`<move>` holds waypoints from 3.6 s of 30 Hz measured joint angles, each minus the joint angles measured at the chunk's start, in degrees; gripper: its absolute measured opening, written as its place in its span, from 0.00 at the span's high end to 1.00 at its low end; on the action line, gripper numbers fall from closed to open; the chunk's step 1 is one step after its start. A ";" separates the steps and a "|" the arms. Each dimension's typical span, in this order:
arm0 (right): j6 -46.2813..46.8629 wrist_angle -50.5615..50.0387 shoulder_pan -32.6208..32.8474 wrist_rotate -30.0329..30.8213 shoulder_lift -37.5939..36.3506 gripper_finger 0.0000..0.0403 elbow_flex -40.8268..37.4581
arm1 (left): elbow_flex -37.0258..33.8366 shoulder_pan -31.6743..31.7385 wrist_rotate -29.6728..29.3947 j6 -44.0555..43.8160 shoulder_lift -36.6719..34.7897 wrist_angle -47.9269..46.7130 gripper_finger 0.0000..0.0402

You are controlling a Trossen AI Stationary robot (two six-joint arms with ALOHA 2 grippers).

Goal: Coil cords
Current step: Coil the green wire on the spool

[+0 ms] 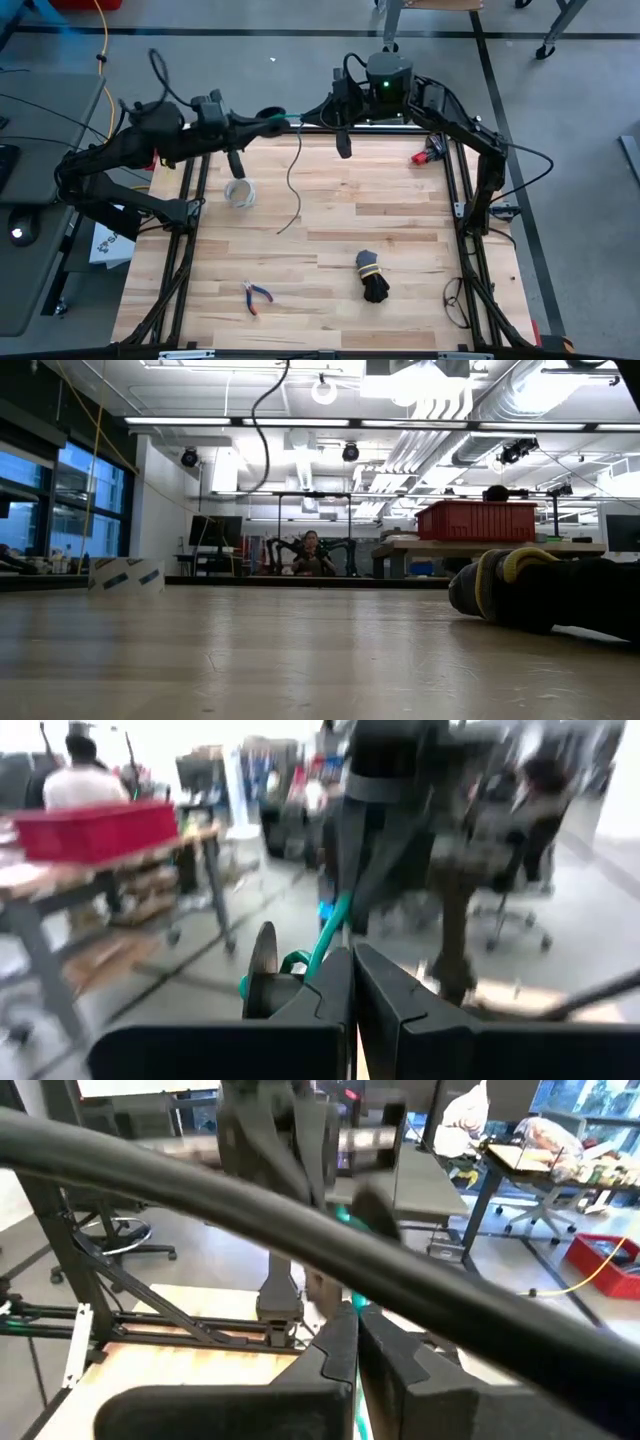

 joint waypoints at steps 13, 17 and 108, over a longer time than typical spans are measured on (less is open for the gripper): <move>2.60 -0.72 1.79 -1.08 0.10 0.90 0.00 | -0.06 0.09 9.15 -1.08 0.02 13.90 1.00; 2.46 -2.68 2.62 -0.60 0.25 0.75 -0.09 | 0.04 0.04 10.20 -2.28 -0.05 16.76 1.00; -0.51 20.46 11.54 6.64 3.12 1.00 -0.15 | 0.11 0.11 14.21 -47.43 9.63 40.26 1.00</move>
